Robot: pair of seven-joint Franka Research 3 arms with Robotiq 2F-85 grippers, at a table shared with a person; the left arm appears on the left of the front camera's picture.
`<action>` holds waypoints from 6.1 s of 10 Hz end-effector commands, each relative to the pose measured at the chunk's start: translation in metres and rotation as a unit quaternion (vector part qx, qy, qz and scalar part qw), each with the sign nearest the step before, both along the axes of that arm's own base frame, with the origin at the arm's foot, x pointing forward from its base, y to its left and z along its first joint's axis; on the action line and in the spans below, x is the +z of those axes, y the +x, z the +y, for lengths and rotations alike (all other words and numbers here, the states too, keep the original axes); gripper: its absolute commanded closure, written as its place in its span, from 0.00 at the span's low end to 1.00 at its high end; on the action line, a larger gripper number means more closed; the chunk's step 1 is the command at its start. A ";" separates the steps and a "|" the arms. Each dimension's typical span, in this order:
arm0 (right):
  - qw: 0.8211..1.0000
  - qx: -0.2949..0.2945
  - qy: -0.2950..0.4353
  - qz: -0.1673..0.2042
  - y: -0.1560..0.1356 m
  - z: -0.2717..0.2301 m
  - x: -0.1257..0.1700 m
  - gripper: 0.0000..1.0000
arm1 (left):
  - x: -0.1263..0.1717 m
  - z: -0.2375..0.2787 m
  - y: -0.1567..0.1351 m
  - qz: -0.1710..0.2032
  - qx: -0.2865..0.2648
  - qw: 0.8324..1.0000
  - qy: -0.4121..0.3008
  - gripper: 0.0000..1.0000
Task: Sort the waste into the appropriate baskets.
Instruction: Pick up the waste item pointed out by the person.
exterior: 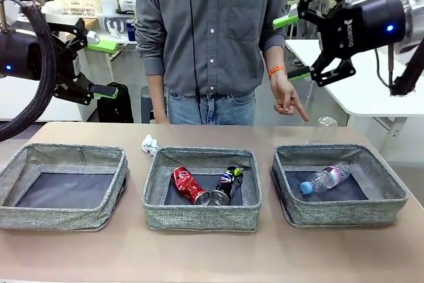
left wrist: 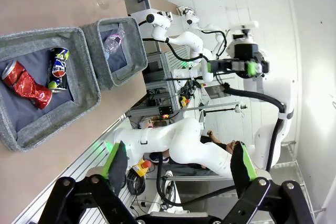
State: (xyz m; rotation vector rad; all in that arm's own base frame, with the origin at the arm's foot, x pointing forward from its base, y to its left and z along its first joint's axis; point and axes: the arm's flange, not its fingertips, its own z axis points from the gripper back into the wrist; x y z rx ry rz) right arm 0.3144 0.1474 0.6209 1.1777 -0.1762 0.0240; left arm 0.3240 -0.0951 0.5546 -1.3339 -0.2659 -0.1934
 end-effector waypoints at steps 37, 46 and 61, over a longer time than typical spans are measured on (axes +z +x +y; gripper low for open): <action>0.752 0.063 -0.155 -0.638 0.168 -0.351 -0.276 0.00 | 0.003 0.000 -0.001 0.003 0.003 1.000 -0.001 0.00; 0.718 0.157 -0.170 -0.657 0.257 -0.320 -0.313 0.00 | 0.003 0.000 -0.001 0.003 0.003 1.000 -0.001 0.00; 0.724 0.341 -0.122 -0.587 0.344 -0.287 -0.348 0.00 | 0.003 0.000 -0.001 0.003 0.003 1.000 -0.001 0.00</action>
